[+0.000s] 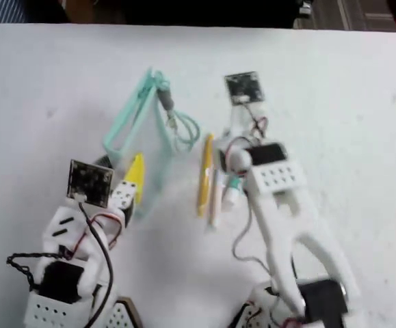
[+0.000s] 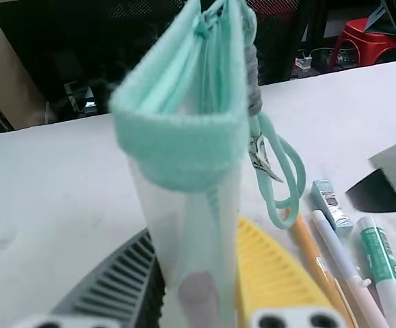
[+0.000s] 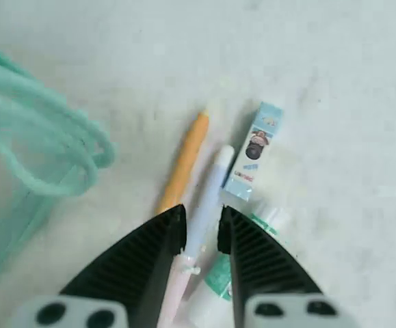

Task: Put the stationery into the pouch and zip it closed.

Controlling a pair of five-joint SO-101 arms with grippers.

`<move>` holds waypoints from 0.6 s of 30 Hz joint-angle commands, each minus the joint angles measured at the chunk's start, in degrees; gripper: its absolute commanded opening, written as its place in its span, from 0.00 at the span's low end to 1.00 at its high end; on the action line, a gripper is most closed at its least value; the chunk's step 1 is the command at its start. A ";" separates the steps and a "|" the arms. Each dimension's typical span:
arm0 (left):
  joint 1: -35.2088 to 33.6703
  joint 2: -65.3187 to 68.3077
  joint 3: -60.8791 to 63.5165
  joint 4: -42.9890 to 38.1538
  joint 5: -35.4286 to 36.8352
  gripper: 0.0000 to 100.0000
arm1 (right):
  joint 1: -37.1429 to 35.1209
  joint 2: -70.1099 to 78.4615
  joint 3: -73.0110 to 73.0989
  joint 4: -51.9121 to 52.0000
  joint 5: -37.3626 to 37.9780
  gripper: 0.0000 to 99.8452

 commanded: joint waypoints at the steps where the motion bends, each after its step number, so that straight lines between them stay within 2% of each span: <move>1: -1.19 0.22 -0.62 -1.85 0.44 0.12 | -1.19 7.08 -4.92 -3.74 -0.53 0.08; 18: -1.19 0.22 -0.70 -1.67 0.44 0.12 | -4.09 25.80 -16.53 -4.97 -0.53 0.08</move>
